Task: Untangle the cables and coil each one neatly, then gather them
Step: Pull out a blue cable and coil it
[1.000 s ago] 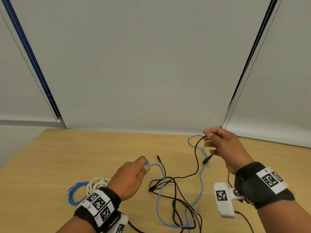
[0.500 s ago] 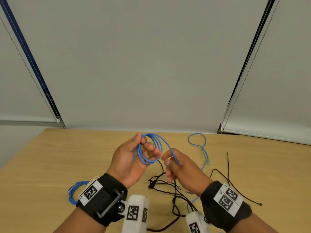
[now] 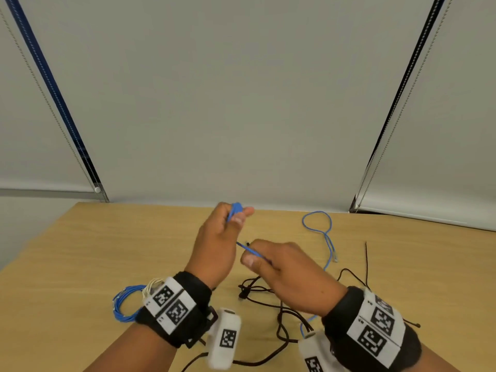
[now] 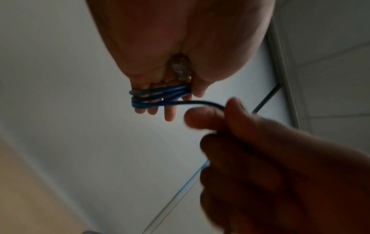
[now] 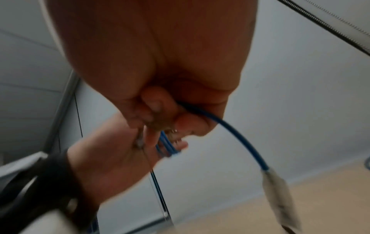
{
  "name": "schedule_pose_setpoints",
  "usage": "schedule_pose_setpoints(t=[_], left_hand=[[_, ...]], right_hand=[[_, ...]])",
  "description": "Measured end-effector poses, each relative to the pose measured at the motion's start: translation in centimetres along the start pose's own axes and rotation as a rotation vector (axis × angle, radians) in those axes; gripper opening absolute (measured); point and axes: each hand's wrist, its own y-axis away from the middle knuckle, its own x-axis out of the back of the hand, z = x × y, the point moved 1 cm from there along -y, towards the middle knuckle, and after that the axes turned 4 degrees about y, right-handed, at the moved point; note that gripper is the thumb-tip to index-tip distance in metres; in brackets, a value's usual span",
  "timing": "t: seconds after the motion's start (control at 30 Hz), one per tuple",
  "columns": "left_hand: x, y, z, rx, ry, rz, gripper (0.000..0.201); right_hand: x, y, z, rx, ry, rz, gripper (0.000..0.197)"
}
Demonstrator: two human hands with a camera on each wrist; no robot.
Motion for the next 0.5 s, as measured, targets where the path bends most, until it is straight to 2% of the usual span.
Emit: schedule_pose_setpoints(t=[0.13, 0.27, 0.37, 0.5], left_hand=[[-1.6, 1.1, -0.4, 0.012, -0.038, -0.092, 0.031], [-2.3, 1.5, 0.5, 0.127, 0.214, -0.272, 0.039], [-2.2, 1.3, 0.9, 0.23, 0.447, -0.339, 0.035], [-2.3, 1.1, 1.0, 0.22, 0.551, -0.354, 0.028]], right_hand=[[3.0, -0.8, 0.2, -0.02, 0.006, 0.188, 0.02], [4.5, -1.0, 1.2, -0.095, -0.054, 0.297, 0.013], [4.6, -1.2, 1.8, -0.103, -0.276, 0.253, 0.007], [4.4, -1.2, 1.9, -0.128, -0.518, 0.128, 0.022]])
